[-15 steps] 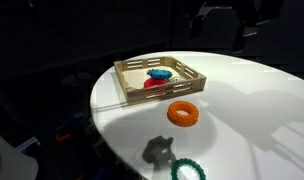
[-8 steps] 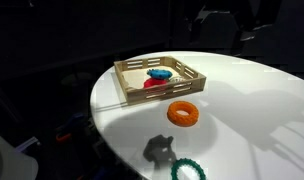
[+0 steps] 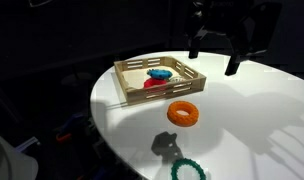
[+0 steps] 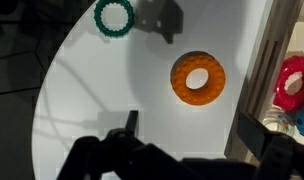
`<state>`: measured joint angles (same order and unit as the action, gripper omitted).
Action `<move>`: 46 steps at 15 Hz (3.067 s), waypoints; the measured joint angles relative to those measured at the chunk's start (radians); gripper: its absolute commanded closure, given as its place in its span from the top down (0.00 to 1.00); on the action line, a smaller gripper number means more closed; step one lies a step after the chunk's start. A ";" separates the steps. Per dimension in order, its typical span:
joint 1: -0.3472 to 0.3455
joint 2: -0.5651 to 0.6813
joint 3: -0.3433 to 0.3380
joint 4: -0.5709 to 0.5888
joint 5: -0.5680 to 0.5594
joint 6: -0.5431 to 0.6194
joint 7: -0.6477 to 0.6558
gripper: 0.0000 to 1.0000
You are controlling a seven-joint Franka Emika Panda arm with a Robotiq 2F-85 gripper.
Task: Put the orange ring on the tray
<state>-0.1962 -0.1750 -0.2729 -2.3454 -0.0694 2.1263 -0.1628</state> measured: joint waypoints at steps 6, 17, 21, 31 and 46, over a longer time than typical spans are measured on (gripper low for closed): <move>-0.011 0.102 -0.004 -0.042 0.027 0.132 -0.037 1.00; -0.013 0.270 0.018 -0.069 0.057 0.214 -0.182 1.00; -0.012 0.290 0.048 -0.069 0.049 0.274 -0.185 1.00; -0.008 0.305 0.064 -0.069 -0.016 0.339 -0.181 1.00; -0.011 0.305 0.062 -0.043 -0.027 0.329 -0.153 0.06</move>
<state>-0.2069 0.1303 -0.2107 -2.3885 -0.0959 2.4552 -0.3156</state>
